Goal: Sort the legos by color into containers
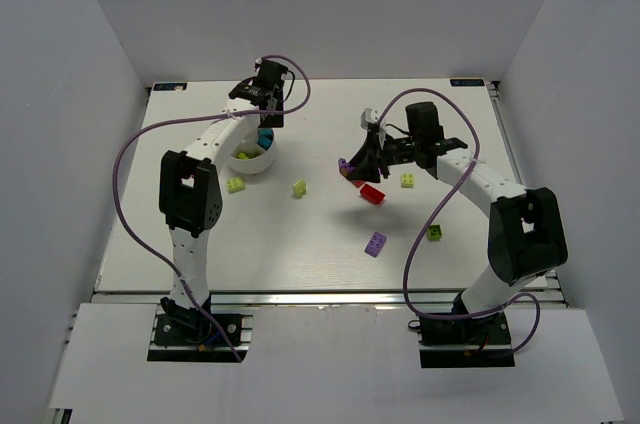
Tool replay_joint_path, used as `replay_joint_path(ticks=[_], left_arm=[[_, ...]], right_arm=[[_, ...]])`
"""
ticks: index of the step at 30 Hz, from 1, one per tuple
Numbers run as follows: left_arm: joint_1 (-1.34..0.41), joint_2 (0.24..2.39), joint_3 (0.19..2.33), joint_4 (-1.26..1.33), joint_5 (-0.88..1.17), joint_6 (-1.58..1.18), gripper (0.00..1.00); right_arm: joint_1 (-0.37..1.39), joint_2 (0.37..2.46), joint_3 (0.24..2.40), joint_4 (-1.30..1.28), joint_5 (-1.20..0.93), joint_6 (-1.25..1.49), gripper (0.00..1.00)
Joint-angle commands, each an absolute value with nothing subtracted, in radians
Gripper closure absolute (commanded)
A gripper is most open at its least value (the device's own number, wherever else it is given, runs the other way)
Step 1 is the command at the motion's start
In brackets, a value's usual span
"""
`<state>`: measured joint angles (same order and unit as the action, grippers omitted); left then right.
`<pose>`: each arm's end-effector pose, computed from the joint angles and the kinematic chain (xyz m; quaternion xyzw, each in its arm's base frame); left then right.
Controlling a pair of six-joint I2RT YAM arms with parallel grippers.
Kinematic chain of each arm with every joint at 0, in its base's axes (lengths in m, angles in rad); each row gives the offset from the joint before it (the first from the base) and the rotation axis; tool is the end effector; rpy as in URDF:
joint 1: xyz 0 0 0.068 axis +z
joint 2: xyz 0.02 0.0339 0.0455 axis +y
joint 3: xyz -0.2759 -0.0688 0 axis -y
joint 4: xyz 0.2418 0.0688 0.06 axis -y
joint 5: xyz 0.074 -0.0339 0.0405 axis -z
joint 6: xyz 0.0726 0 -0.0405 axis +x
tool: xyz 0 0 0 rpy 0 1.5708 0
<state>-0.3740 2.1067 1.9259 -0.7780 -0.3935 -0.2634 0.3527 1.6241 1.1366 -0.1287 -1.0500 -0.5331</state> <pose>0.4668 -0.1533 0.2508 -0.0071 0.9370 0.0844 0.3390 0.3220 0.1856 0.2651 -0.5374 0.5958 0.4076 0.4360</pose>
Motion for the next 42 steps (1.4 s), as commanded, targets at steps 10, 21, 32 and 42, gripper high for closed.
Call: replay_joint_path(ticks=[10, 21, 32, 42], left_arm=[[-0.370, 2.054, 1.963, -0.767, -0.405, -0.282, 0.44], [-0.368, 1.691, 1.593, -0.534, 0.096, -0.382, 0.36], [-0.370, 1.476, 1.209, -0.284, 0.388, -0.709, 0.26], [-0.370, 1.454, 1.135, -0.164, 0.462, -0.768, 0.26]], right_arm=[[0.347, 1.603, 1.161, -0.133, -1.077, -0.560, 0.96], [0.400, 1.621, 1.187, -0.117, -0.970, -0.769, 0.93], [0.512, 1.624, 1.121, 0.274, -0.657, -0.548, 0.95], [0.577, 1.637, 1.124, 0.293, -0.600, -0.534, 0.94]])
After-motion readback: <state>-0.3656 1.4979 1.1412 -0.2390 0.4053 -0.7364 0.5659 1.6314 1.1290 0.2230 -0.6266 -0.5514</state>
